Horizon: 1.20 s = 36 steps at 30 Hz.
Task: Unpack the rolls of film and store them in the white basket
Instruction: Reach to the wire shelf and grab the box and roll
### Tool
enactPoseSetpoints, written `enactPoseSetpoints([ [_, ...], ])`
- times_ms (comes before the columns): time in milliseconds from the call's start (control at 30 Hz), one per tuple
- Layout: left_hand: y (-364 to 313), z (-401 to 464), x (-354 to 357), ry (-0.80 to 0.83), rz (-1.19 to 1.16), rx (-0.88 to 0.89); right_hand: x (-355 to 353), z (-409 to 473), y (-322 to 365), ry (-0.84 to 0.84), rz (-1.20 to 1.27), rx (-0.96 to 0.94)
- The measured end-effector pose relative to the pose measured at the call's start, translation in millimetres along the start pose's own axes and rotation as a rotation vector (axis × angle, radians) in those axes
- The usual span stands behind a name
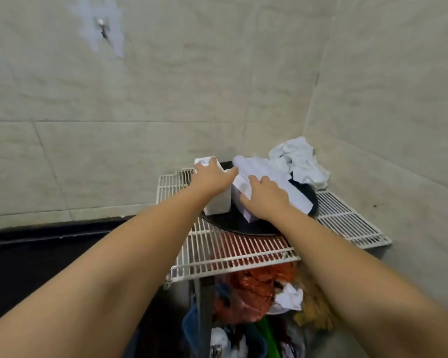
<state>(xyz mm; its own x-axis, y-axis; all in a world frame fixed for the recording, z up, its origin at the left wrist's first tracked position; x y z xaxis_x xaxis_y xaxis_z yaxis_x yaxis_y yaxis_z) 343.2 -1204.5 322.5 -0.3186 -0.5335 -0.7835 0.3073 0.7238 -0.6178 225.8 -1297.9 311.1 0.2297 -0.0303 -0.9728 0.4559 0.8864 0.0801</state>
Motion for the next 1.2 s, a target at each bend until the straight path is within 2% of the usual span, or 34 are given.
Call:
enactPoseSetpoints([
  [100,1,8,16,-0.035,0.076,-0.073,20,16,-3,0.077,-0.003,0.013],
  [233,9,14,8,-0.096,-0.022,-0.068,25,30,-4,0.111,0.065,0.042],
  [300,21,17,-9,-0.106,-0.266,-0.075,16,38,-4,0.105,0.119,0.049],
  [400,47,16,-45,-0.135,-0.736,-0.110,-16,54,7,-0.001,0.158,0.014],
  [533,84,0,-105,-0.289,-0.879,-0.049,-42,77,46,-0.048,0.166,-0.027],
  [700,171,-22,-163,-0.413,-0.724,-0.106,-38,80,135,-0.045,0.264,-0.150],
  [867,272,-44,-196,-0.471,-0.313,-0.171,-5,58,276,0.023,0.392,-0.351],
  [1033,398,-72,-198,-0.385,0.035,-0.397,101,8,390,0.350,0.291,-0.401],
  [1200,497,-110,-140,-0.213,0.256,-0.501,232,-67,421,0.546,0.162,-0.335],
])
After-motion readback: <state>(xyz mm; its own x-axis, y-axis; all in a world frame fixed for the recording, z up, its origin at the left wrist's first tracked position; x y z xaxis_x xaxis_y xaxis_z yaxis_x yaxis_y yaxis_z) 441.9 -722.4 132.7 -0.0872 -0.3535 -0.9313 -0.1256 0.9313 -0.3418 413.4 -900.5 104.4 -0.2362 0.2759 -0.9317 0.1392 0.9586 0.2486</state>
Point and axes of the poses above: each hand's wrist, its own z-axis towards the middle knuckle, its own x-axis out of the palm, y = z × x, the point moved 7 cm from there along z, towards the middle knuckle, and after that the axes turned 7 degrees about -x, right-handed, at the moved point
